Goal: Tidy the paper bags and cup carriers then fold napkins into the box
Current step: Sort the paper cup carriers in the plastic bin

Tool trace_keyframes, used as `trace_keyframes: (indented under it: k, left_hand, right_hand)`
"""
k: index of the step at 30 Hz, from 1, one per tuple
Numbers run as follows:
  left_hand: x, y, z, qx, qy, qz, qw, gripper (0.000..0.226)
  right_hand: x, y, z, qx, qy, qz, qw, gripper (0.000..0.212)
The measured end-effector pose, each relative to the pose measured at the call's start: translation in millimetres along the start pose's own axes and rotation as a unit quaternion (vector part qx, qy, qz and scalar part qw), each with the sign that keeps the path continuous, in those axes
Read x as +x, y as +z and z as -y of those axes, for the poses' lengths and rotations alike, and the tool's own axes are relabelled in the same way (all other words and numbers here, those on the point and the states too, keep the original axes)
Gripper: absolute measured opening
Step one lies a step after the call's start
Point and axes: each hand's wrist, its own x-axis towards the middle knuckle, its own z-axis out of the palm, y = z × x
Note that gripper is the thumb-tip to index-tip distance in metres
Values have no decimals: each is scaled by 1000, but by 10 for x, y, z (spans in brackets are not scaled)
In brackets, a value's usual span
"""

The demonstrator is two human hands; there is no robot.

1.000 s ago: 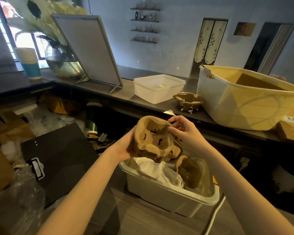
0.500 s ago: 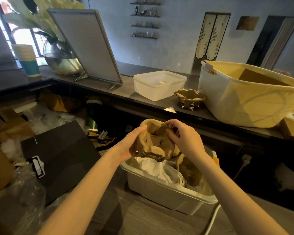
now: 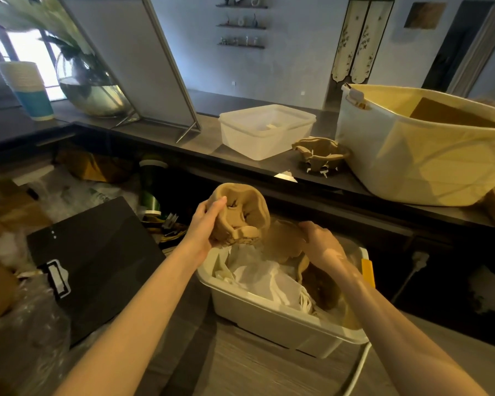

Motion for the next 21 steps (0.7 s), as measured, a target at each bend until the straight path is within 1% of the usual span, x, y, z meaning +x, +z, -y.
trace_keyframes:
  k: [3,7,11,13,16,19,21]
  left_hand:
    - [20,-7,5,-6,3,-6,1000,42]
    - [37,-14,33,-13,-8,-24,1000,44]
    - [49,-16,31,3,-22,-35,999,49]
    - [67,0,19,24,-25,-42,999,51]
    - [70,54,18,45,-27,-56,997,52]
    - [49,113,4,47,-32,-64,996,53]
    - [18,142,-24,38,-54,-55,996,55]
  right_hand:
    - [39,72,-1,-18,-20,-8,1000,44]
    - [22,130,-5,-54,-50,-13,997,32]
    - [-88,28,-17,-63,-100,-67,991,22]
    - [-161,-62,-26,-39,-122,-100,987,19]
    - [-279,-245,-23,31,-118,-150,981,13]
    - [-424,-432,6,88,-130,-215,964,10]
    - [-505,-521,29,114,-148,-258,948,12]
